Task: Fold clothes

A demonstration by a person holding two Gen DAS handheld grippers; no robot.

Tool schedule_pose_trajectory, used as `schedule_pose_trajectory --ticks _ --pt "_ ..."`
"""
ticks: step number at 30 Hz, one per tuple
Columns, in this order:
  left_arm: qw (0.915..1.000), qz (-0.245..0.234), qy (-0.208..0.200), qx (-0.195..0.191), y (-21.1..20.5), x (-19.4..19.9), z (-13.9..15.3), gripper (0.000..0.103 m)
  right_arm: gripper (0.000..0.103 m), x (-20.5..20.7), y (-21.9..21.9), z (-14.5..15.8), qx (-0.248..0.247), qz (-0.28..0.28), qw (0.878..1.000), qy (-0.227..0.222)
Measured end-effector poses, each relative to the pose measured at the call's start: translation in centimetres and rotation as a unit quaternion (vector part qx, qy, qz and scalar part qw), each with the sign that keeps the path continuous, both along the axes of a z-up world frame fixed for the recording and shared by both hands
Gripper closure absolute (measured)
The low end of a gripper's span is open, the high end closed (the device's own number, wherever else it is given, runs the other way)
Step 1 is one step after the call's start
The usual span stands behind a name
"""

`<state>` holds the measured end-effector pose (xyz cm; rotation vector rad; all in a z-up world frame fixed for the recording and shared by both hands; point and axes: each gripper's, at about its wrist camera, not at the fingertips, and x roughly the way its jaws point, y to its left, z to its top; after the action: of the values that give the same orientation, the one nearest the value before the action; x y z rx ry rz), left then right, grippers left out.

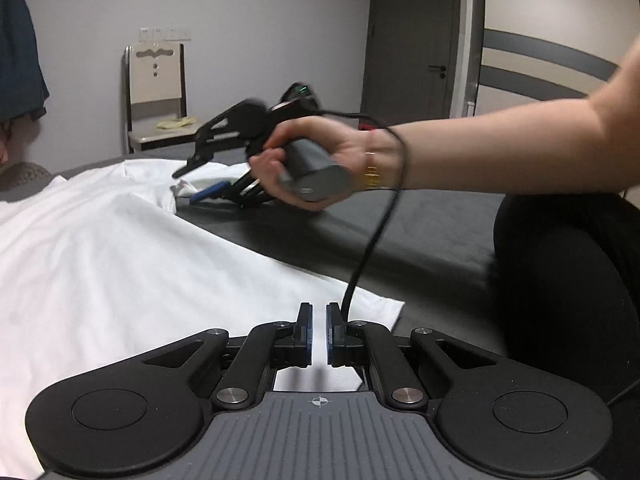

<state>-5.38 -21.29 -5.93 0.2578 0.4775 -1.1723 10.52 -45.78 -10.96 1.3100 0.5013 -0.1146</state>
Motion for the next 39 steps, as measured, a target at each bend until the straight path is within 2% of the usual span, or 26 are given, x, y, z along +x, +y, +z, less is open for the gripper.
schedule_pose_trajectory --ticks 3,4,5,11,15,19,21,22,23,24,25,28,31,33,36,37,39 --pt "1.0000 0.000 -0.002 -0.004 -0.5 -0.3 0.0 0.098 0.077 2.2 -0.8 -0.7 0.010 0.004 1.000 -0.020" --pt "1.0000 0.000 -0.003 -0.005 -0.7 -0.4 0.0 0.098 0.089 3.1 -0.9 -0.8 -0.001 0.014 1.000 -0.027" --pt "1.0000 0.000 -0.005 -0.006 -0.9 -0.5 0.0 0.098 0.096 3.9 -1.1 -0.8 -0.011 0.022 0.999 -0.033" --pt "0.9997 -0.011 -0.023 0.000 -1.8 -1.6 0.1 0.098 0.096 3.1 -3.3 -0.9 -0.011 -0.014 0.999 -0.045" --pt "0.9984 -0.030 -0.036 0.032 -2.8 -3.0 -0.1 0.098 0.096 3.0 -4.2 -1.4 -0.008 -0.021 0.999 -0.039" --pt "0.9935 -0.049 -0.076 0.069 -2.7 -4.4 0.4 0.098 0.096 4.6 -2.8 -1.3 -0.006 -0.032 0.999 -0.035" --pt "0.9915 -0.045 -0.092 0.081 -2.7 -5.2 0.7 0.098 0.095 4.3 -2.9 -1.4 0.013 -0.033 0.999 -0.024" --pt "0.9904 -0.041 -0.100 0.087 -2.7 -5.5 0.9 0.086 0.089 4.0 -2.9 -1.4 0.026 -0.031 0.999 -0.019" --pt "0.9896 -0.035 -0.106 0.090 -2.6 -5.8 1.1 0.048 0.079 3.7 -3.0 -1.2 0.036 -0.029 0.999 -0.020" --pt "0.9886 -0.025 -0.114 0.096 -2.6 -6.0 1.4 0.019 0.075 3.4 -3.0 -0.9 0.043 -0.026 0.998 -0.022" --pt "0.9877 -0.022 -0.121 0.096 -2.7 -6.1 1.6 0.000 0.068 2.8 -3.0 -0.2 0.040 -0.023 0.999 -0.022" --pt "0.9851 -0.023 -0.138 0.100 -2.9 -6.1 2.2 0.000 0.061 0.6 -2.8 2.1 0.013 -0.011 1.000 -0.010" --pt "0.9777 -0.031 -0.158 0.135 -4.4 -6.2 2.2 0.000 0.059 -2.4 -2.9 4.5 -0.024 0.005 1.000 0.008" --pt "0.9670 -0.031 -0.195 0.161 -5.6 -6.6 1.9 0.000 0.059 -4.4 -3.2 5.9 -0.044 0.016 0.999 0.012" --pt "0.9350 -0.057 -0.280 0.210 -7.0 -6.9 1.2 0.000 0.059 -6.9 -5.1 7.7 -0.041 0.004 0.999 -0.013" --pt "0.9289 -0.070 -0.295 0.213 -7.0 -6.8 1.4 0.000 0.058 -7.9 -6.1 8.3 -0.038 -0.008 0.999 -0.030" --pt "0.9426 -0.094 -0.266 0.178 -6.2 -5.9 2.9 0.000 0.055 -9.6 -8.1 9.5 -0.059 -0.043 0.996 -0.052"
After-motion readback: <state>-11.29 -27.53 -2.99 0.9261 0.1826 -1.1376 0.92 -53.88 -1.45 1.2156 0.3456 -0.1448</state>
